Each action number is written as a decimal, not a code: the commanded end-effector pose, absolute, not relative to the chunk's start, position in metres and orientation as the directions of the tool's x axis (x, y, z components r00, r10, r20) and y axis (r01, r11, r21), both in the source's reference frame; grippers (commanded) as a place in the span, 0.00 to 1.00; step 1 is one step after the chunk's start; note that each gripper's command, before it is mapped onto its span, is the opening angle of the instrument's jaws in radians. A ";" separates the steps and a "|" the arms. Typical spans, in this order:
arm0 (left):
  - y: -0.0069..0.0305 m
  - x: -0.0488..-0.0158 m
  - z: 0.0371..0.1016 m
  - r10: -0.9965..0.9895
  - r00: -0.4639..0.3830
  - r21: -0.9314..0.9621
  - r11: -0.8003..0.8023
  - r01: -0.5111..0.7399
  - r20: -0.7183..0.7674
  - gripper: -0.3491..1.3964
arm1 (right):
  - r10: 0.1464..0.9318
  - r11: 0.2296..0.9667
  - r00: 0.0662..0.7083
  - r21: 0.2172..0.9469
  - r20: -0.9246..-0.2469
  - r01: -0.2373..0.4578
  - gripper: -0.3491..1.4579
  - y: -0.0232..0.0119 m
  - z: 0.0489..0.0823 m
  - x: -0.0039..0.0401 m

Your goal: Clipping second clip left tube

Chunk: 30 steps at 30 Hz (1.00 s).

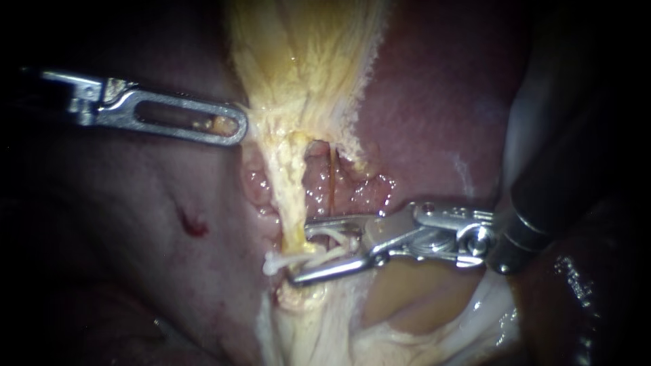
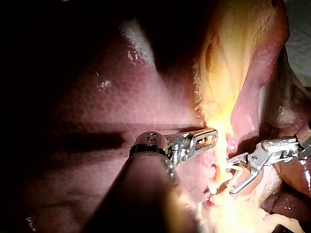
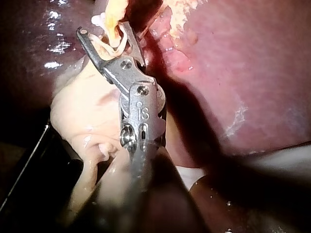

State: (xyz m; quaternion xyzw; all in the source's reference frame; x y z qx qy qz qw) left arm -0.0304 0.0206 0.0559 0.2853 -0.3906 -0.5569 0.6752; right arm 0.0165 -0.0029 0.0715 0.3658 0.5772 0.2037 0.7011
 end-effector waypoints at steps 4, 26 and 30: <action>0.0206 -0.0304 0.0560 -0.975 0.076 0.821 0.217 0.528 0.209 0.00 | 0.713 0.638 0.238 0.751 -0.659 0.167 0.47 -0.0031 0.0711 0.0175; 0.0205 -0.0306 0.0562 -0.975 0.077 0.822 0.218 0.527 0.209 0.00 | 0.729 0.602 0.204 0.754 -0.653 0.263 0.47 -0.0039 0.0700 0.0216; 0.0205 -0.0306 0.0562 -0.975 0.077 0.822 0.218 0.526 0.209 0.00 | 0.723 0.590 0.212 0.747 -0.658 0.305 0.47 -0.0048 0.0689 0.0216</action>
